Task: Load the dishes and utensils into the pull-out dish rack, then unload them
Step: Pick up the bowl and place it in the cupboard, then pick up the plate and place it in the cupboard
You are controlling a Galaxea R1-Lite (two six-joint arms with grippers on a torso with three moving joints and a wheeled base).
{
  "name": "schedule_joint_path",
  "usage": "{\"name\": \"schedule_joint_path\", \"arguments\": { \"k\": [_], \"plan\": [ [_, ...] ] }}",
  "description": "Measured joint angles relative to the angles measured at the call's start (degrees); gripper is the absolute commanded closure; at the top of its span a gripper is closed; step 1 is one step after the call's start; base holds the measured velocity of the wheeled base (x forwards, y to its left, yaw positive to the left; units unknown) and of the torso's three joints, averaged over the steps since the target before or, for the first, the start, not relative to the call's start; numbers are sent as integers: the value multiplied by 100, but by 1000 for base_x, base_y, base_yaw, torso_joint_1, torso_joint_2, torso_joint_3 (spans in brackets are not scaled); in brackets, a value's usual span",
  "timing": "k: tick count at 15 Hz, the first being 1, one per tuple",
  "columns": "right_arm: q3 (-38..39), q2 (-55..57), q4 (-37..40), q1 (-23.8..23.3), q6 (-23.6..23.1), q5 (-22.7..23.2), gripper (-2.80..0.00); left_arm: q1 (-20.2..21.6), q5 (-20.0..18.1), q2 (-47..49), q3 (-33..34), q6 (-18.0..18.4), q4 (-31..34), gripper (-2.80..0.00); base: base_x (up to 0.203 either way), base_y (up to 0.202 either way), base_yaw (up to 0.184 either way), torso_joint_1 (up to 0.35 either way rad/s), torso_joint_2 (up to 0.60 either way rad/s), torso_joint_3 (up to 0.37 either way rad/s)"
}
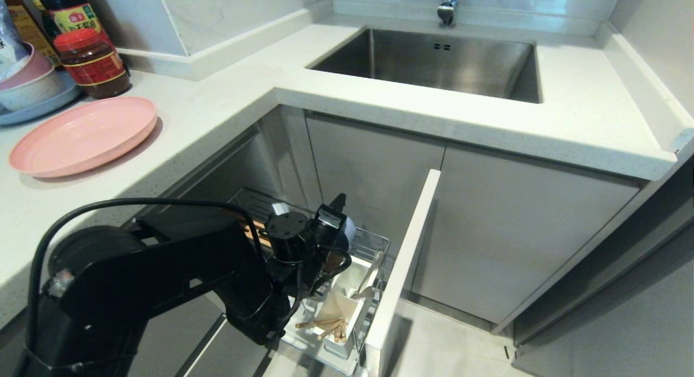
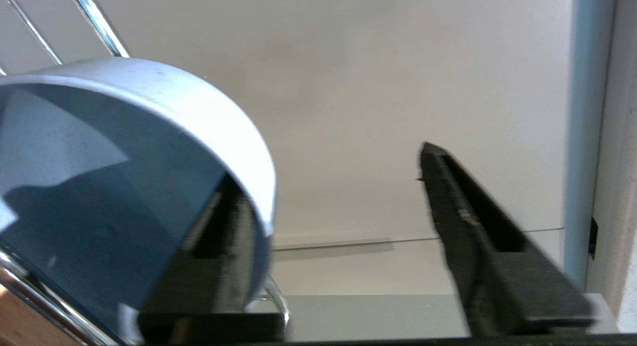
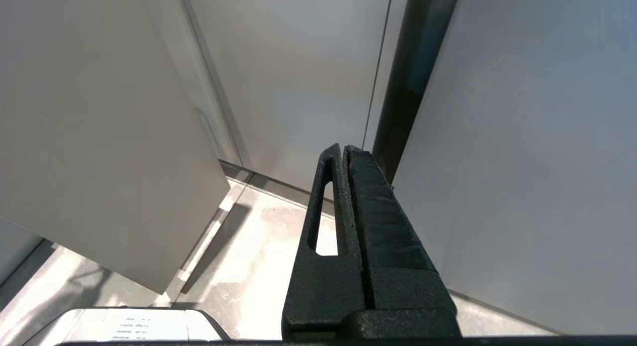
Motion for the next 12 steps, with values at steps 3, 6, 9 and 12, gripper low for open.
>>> {"name": "schedule_joint_path", "arguments": {
  "k": [3,6,9,12],
  "plan": [
    [0,0,0,0,0,0,0,-79,151,-220,15,140,460,-280,0,0,0,0,0,0],
    [0,0,0,0,0,-1,0,-193,294,-604,2,428,1170,-280,0,0,0,0,0,0],
    [0,0,0,0,0,0,0,-291,546,-947,-95,894,1907,-280,0,0,0,0,0,0],
    [0,0,0,0,0,-2,0,-350,589,-1171,-169,1210,2810,-280,0,0,0,0,0,0]
  ]
}}
